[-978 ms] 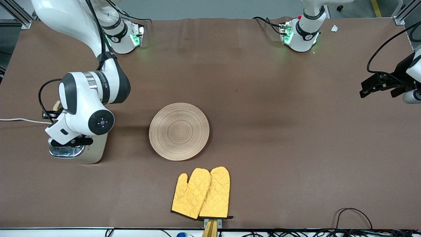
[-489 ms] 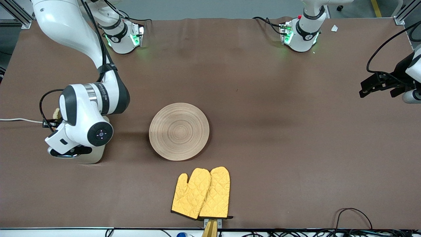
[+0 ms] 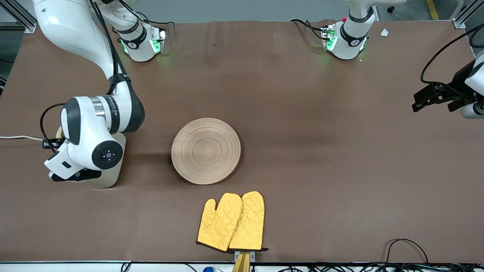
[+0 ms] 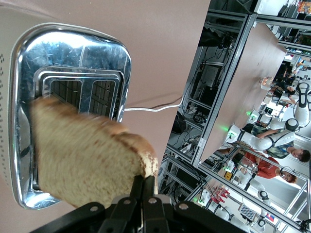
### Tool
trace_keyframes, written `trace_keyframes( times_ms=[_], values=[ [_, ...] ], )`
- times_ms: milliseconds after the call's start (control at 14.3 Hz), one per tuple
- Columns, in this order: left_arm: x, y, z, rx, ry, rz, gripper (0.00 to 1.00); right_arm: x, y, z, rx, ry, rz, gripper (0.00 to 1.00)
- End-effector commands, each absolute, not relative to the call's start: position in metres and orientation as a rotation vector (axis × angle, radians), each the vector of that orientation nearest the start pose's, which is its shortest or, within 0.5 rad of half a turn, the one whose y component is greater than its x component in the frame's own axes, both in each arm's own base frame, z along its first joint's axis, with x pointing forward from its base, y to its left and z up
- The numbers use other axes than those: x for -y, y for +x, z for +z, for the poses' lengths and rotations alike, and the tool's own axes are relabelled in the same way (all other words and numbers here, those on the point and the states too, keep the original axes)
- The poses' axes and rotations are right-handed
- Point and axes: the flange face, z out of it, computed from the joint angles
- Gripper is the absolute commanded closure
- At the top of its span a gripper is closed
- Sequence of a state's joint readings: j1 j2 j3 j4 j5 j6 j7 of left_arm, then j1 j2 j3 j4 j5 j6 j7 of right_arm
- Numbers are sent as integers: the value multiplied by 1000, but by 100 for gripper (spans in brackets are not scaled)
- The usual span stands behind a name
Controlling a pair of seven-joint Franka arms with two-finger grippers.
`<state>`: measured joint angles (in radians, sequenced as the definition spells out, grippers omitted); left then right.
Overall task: Move plate and put bread in toaster
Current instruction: 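Lower the bread into the toaster slot with the right gripper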
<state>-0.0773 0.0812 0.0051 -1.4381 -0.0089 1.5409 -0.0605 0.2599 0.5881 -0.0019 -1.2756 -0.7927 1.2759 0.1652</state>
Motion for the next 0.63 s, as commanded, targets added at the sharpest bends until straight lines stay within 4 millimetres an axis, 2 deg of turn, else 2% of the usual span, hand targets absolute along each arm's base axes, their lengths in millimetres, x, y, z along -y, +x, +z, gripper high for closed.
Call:
trace_keyframes(
  times_ms=[0, 559],
  values=[
    [43, 571, 647, -21, -3134, -35, 0, -77, 667, 420, -116, 2176, -451, 100],
    [50, 571, 647, -40, -3134, -35, 0, -70, 668, 418, -108, 2179, -455, 100]
  ],
)
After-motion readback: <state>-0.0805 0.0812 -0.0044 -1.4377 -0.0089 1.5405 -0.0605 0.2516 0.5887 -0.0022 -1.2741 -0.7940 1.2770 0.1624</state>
